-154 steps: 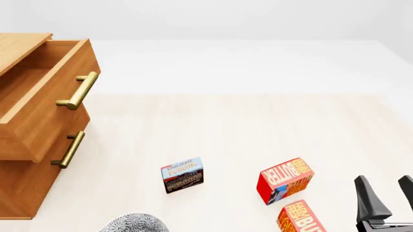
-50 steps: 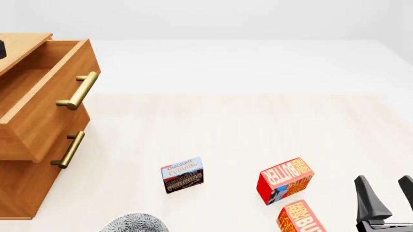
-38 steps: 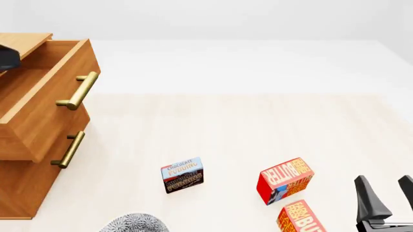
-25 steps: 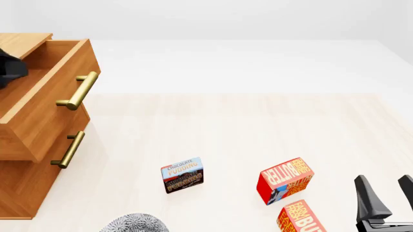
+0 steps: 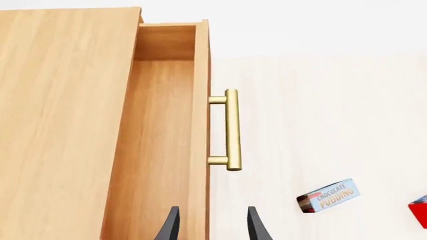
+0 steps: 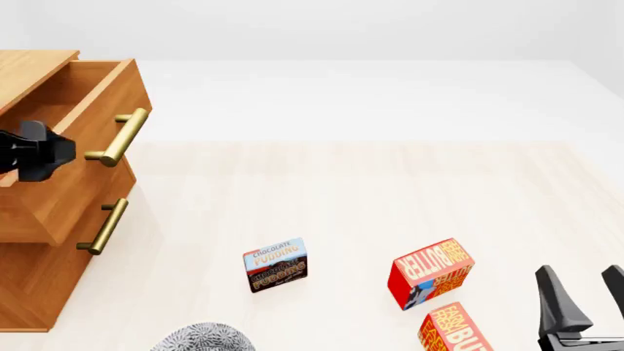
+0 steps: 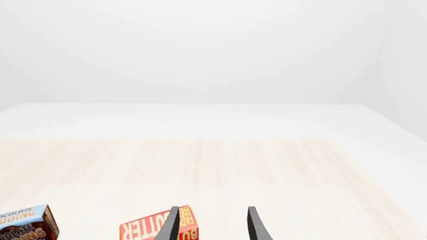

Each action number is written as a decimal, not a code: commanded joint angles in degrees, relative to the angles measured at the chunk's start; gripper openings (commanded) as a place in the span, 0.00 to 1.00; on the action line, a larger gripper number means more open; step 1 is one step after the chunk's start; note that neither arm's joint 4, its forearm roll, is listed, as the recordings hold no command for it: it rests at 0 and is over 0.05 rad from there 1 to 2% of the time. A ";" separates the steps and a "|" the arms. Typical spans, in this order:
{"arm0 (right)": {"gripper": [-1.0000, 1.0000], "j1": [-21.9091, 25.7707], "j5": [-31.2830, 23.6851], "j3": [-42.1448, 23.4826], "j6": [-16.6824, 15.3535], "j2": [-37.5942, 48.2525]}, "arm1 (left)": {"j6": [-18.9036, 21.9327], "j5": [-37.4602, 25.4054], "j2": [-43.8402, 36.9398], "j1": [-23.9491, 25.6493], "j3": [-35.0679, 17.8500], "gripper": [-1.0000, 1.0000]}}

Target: Put the chocolate pudding in the top drawer of the cabinet and close it.

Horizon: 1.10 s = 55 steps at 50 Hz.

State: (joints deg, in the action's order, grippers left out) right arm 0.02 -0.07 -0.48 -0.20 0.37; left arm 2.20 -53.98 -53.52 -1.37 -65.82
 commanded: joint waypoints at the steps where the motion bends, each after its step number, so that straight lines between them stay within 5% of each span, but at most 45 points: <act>1: 1.00 0.00 -0.20 -0.07 0.02 -0.13 | -0.01 2.36 0.40 0.39 4.47 1.00; 55: 1.00 0.01 1.04 0.16 0.03 0.90 | -3.24 3.61 1.05 11.11 7.70 1.00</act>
State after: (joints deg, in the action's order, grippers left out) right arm 0.03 0.66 -0.37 -0.18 1.00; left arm -0.28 -51.66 -51.05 7.25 -60.43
